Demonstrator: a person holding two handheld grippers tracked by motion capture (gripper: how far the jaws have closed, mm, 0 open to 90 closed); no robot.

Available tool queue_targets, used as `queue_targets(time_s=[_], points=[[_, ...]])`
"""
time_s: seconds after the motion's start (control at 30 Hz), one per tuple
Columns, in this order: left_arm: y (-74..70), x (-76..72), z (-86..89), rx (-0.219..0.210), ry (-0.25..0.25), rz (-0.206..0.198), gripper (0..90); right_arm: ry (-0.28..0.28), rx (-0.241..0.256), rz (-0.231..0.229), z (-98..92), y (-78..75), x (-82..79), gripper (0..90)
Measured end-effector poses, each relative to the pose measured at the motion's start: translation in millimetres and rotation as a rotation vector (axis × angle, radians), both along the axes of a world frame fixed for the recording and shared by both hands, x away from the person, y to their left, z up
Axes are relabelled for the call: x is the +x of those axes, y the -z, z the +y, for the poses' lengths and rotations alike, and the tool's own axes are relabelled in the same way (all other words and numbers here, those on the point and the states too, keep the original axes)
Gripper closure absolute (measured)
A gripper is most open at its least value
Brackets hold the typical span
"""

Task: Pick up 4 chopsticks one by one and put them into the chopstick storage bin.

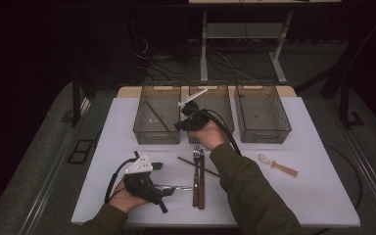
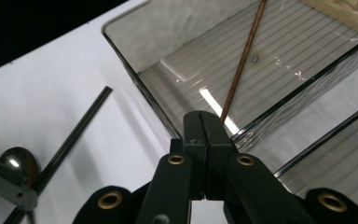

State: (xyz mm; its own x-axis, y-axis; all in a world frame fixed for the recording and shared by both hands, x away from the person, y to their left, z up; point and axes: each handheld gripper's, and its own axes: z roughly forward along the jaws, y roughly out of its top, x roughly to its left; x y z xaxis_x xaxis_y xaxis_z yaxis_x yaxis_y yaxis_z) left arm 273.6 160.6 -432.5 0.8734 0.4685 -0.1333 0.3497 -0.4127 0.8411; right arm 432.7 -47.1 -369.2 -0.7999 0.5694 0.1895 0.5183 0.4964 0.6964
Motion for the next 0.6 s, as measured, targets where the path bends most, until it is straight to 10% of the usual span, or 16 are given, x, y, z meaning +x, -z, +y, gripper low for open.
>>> queue_targets(time_s=[0.6], points=[[1.3, -0.7, -1.3, -0.005, -0.008, 0.008, 1.5, -0.048, 0.138, -0.021, -61.2, -3.9, -34.3, 51.6]])
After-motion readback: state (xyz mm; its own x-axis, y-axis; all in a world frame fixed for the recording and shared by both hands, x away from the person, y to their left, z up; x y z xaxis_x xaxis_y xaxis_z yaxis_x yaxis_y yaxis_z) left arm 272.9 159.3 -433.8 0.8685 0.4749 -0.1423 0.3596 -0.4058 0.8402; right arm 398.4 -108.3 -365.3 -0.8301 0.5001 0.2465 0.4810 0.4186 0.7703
